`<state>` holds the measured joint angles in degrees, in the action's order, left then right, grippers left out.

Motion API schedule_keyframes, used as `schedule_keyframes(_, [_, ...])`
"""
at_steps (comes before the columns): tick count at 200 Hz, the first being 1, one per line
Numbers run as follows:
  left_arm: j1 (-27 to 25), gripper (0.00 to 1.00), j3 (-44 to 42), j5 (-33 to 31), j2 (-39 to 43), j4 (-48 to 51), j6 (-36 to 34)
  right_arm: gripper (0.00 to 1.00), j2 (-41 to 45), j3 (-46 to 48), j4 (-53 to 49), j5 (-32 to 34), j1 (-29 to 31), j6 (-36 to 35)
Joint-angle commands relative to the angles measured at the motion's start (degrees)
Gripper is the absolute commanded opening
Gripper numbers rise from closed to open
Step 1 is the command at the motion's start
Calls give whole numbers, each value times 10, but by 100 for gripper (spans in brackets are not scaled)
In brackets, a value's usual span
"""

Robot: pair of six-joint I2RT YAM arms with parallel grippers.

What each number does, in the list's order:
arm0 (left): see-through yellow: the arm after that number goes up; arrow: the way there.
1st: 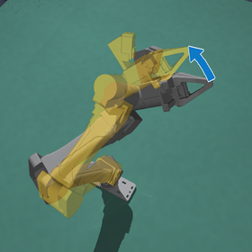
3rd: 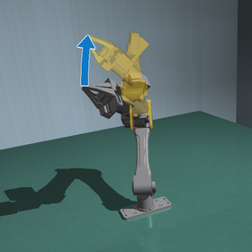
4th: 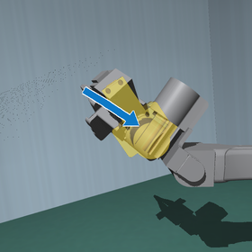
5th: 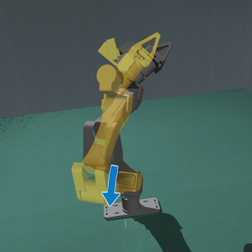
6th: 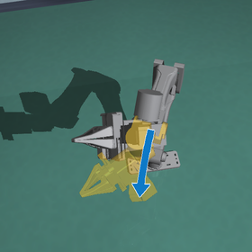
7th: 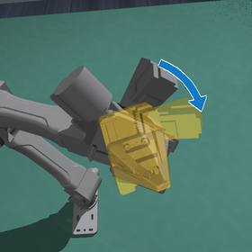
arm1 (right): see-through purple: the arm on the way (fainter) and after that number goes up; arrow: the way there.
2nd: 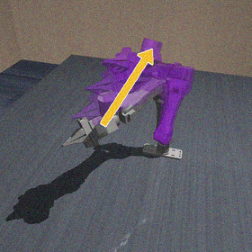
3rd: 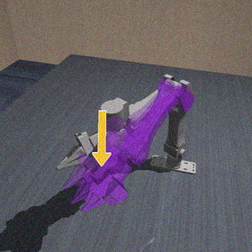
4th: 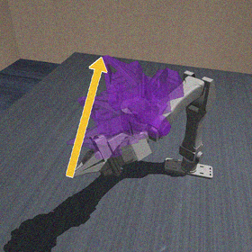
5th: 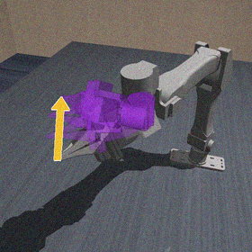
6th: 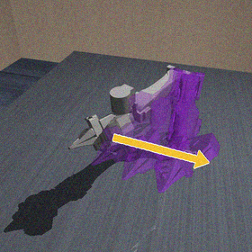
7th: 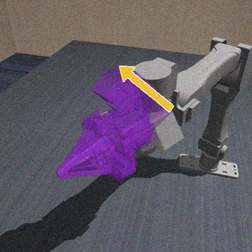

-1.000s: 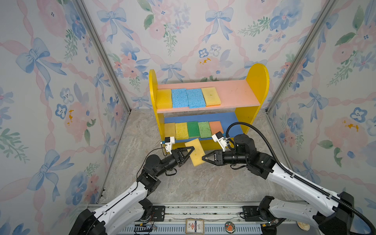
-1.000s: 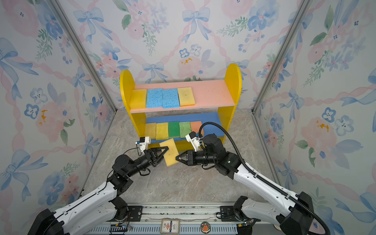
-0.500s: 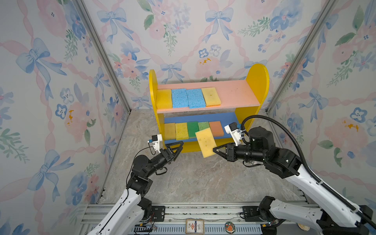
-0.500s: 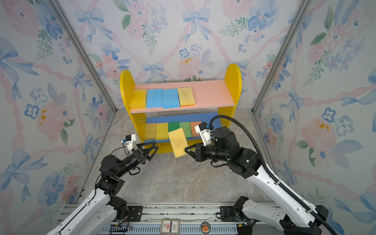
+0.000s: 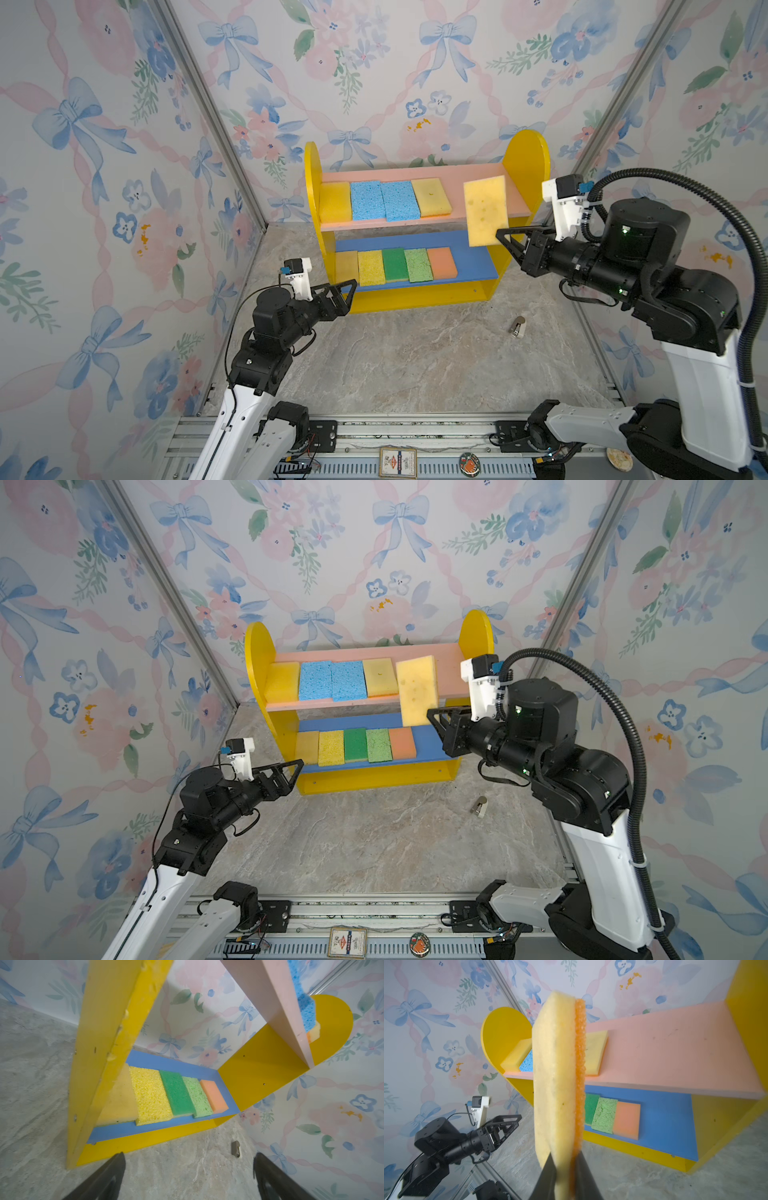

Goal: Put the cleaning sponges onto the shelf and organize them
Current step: 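Raise the sponge with the right gripper up to the pink top shelf, then lower the sponge flat beside the yellow sponges and open the right gripper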

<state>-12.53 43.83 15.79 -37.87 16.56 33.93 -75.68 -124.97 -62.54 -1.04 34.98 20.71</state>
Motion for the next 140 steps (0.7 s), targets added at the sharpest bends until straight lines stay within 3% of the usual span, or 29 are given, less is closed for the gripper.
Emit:
schedule_keyframes(1, [5,98,-5,-91,18,54,-91,19,-87,-102,-96,-6,-37,-53])
schedule_keyframes(35, [5,98,-37,-164,62,51,-106,19,-187,-214,-117,-75,-108,-62])
schedule_keyframes(92, [5,98,-91,-219,94,34,-117,18,-237,-200,-50,-219,-214,-23])
schedule_keyframes(140, [5,98,-93,-212,88,32,-120,18,-257,-185,-31,-275,-226,-2])
